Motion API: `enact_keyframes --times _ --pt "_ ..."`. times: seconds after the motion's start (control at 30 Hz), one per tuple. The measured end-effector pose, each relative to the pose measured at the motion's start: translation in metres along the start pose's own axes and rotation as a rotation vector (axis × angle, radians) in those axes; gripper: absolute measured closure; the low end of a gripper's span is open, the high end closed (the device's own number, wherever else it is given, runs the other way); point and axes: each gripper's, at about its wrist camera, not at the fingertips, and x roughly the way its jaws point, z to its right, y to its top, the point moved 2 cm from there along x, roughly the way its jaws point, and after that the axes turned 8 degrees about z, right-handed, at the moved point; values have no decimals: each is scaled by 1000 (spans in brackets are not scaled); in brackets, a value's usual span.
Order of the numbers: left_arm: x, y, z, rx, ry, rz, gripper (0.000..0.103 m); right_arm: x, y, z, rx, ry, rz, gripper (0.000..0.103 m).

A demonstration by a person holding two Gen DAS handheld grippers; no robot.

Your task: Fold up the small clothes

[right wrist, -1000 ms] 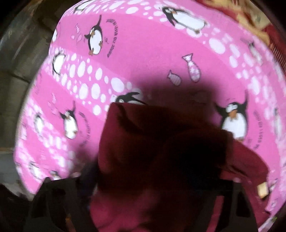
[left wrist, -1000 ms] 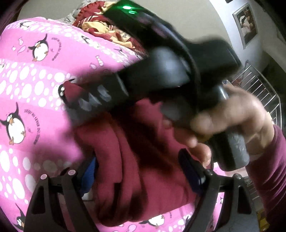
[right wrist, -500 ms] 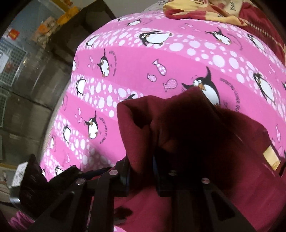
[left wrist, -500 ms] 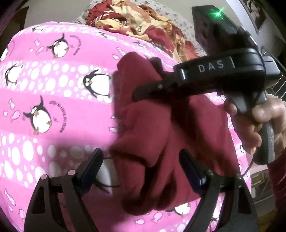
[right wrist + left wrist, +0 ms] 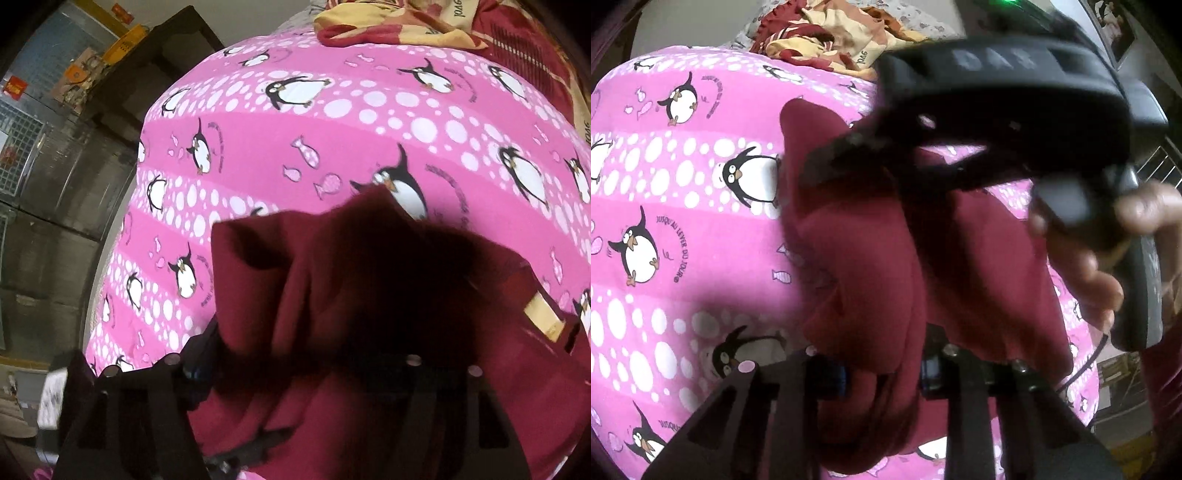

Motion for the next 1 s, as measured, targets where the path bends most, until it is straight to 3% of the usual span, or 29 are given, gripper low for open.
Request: enact_keyframes --times 0.13,0.2,0.27,0.3,0.33,0.47,0.7,1.0 --pt "1 5 9 29 6 5 78 19 3 -7 -59 -77 -53 21" --pt "0 4 15 43 15 8 78 20 3 -1 -49 -109 -19 23" --pt "-1 7 17 39 17 8 78 14 0 6 -4 -74 28 41" --pt "-1 8 17 33 13 7 78 9 -2 9 5 -57 45 59" --pt "-1 10 18 26 6 6 78 2 -4 11 7 -39 66 70" --pt "-5 14 34 43 9 3 78 -33 -15 20 11 -1 159 75" --pt "-8 15 79 74 -7 -30 78 -90 -38 49 57 35 238 76" --pt "3 4 153 170 -61 -66 80 -155 -80 99 104 -1 299 79"
